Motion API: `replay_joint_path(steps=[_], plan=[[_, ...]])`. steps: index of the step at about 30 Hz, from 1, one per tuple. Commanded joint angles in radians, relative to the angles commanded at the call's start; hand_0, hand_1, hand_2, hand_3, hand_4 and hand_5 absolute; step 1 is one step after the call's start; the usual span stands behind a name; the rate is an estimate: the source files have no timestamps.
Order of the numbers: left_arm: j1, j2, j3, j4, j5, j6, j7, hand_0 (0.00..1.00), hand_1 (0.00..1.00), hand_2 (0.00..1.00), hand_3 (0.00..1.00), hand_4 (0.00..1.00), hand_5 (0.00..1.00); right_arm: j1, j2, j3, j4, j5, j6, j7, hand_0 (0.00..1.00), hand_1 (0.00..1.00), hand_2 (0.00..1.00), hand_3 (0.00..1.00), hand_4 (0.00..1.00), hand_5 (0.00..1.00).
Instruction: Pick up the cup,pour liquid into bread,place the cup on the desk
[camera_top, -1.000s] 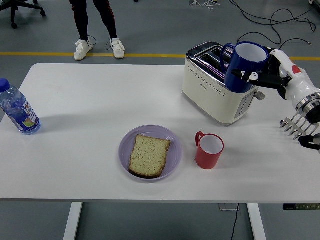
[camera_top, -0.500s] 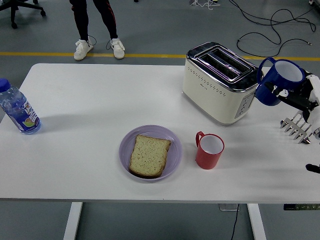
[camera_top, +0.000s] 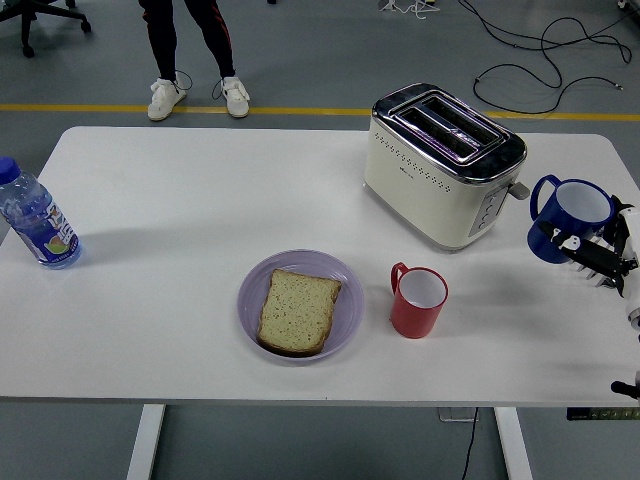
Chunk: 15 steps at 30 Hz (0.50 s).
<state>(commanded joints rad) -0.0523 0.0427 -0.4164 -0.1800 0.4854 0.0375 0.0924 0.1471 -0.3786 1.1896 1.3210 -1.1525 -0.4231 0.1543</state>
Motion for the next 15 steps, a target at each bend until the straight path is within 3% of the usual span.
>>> replay_joint_path(steps=[15], plan=[[0.021, -0.005, 0.024, 0.0, 0.001, -0.003, 0.005, 0.675, 0.713, 0.744, 0.672, 0.427, 0.944, -0.027, 0.087, -0.053, -0.143, 0.011, -0.035, 0.157, 0.544, 0.435, 0.543, 0.556, 0.561, 0.028]])
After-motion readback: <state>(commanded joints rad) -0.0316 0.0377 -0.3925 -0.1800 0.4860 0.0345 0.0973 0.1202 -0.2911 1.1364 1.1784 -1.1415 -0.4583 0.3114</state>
